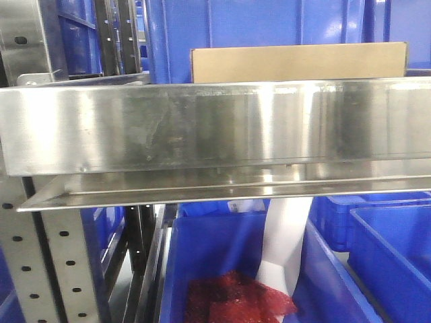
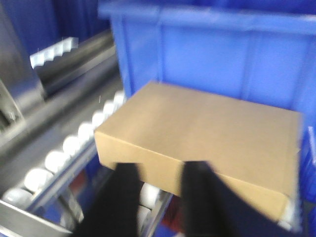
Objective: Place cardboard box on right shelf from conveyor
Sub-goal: 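Lower the tan box onto the upper roller shelf with the right gripper, then open the right gripper and withdraw it from the box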
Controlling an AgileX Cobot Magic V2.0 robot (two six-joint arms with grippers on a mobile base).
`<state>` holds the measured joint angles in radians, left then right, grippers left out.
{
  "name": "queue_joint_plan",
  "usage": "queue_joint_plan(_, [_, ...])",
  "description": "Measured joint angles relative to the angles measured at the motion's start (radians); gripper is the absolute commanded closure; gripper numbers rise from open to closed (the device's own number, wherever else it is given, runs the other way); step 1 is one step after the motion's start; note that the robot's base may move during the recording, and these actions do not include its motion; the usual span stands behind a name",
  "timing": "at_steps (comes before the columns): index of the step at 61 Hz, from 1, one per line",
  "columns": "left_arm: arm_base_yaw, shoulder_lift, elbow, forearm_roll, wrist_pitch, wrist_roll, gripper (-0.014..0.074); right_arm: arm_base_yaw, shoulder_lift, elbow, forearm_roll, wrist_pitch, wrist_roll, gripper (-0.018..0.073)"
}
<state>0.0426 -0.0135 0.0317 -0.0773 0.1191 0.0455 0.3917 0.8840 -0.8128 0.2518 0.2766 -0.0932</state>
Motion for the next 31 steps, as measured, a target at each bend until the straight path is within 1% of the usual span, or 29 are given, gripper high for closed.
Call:
queue_joint_plan(3, [0.000, 0.000, 0.000, 0.000, 0.000, 0.000, 0.0713, 0.000, -0.062, 0.040, -0.029, -0.014, 0.028, 0.0508])
queue_joint_plan(10, [0.000, 0.000, 0.000, 0.000, 0.000, 0.000, 0.0713, 0.000, -0.180, 0.112, -0.081, -0.024, 0.056, 0.0503])
queue_joint_plan(17, [0.000, 0.000, 0.000, 0.000, 0.000, 0.000, 0.0713, 0.000, -0.266, 0.160, -0.100, -0.026, 0.062, 0.0503])
queue_joint_plan(31, [0.000, 0.000, 0.000, 0.000, 0.000, 0.000, 0.0713, 0.000, -0.306, 0.177, -0.107, -0.011, 0.065, 0.0503])
